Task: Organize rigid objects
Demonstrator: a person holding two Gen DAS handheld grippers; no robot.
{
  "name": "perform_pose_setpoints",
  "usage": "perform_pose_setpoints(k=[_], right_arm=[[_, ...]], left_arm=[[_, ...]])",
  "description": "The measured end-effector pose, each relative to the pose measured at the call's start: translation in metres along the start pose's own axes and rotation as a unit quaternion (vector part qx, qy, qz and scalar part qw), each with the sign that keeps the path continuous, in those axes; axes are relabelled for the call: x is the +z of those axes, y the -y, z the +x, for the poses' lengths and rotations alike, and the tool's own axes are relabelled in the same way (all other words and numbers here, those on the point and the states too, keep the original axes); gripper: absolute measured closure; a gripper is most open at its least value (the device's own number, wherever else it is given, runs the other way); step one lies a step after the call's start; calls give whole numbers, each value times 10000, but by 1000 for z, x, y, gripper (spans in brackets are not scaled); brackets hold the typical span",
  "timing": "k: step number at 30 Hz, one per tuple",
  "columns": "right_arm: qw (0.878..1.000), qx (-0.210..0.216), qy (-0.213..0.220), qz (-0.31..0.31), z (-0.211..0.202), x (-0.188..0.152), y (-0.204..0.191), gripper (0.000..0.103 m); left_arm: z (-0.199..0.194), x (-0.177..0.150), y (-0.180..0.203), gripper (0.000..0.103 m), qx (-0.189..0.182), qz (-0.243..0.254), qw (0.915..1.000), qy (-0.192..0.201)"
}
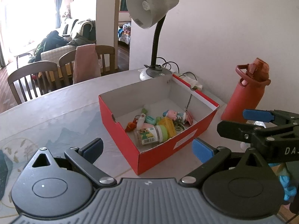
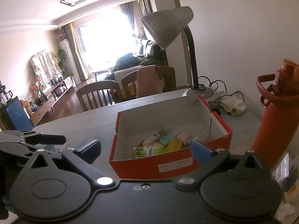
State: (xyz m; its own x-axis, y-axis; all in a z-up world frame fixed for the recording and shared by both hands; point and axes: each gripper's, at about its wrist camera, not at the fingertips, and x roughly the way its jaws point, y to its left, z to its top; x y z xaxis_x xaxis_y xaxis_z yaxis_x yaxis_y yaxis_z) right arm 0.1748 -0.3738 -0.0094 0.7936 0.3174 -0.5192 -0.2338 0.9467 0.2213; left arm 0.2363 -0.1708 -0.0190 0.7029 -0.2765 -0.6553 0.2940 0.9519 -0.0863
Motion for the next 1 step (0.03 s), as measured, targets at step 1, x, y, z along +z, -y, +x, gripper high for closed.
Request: perform_pose_setpoints(k=[1], right_arm=[[10000, 3, -9, -5, 1, 0, -1, 1]], left_arm=[[0, 0, 0, 1, -7, 3, 10000, -1]])
